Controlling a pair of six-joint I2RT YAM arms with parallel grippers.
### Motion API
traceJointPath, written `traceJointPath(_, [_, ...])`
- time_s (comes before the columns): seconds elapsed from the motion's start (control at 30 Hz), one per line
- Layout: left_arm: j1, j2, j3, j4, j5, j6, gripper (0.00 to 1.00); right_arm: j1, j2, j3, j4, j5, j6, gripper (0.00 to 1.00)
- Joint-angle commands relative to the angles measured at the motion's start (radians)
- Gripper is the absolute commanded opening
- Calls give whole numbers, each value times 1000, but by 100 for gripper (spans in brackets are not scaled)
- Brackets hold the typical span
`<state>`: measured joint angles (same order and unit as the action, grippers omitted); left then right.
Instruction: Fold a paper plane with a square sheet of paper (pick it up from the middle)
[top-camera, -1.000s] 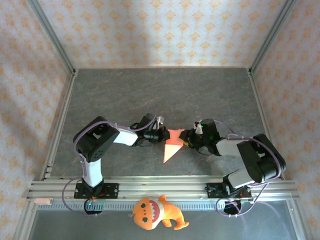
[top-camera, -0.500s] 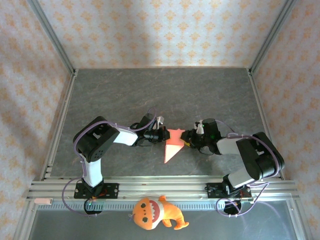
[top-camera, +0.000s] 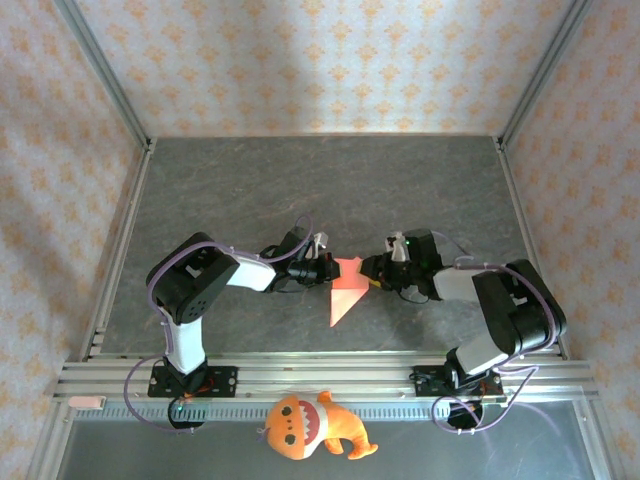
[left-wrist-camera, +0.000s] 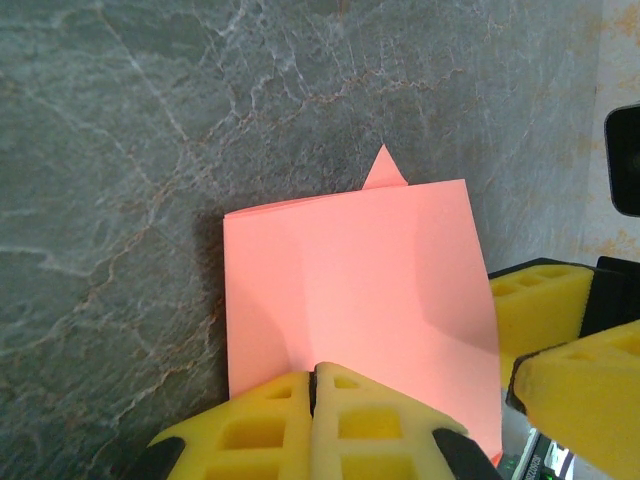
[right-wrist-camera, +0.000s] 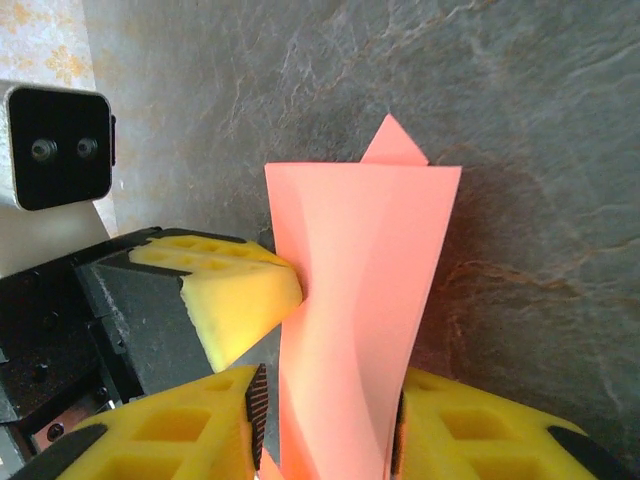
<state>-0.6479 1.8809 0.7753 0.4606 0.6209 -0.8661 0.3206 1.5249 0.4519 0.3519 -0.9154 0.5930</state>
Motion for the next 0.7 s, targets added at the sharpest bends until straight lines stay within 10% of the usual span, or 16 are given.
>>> traceJointPath(0.0, [-9,70,-8,-82,-72,19,0,-6,-1,-8,36,-46,5,35])
traceJointPath(0.67, [-10,49,0,-88,-69,21,0,-6,93,-2,130,-111,33,20])
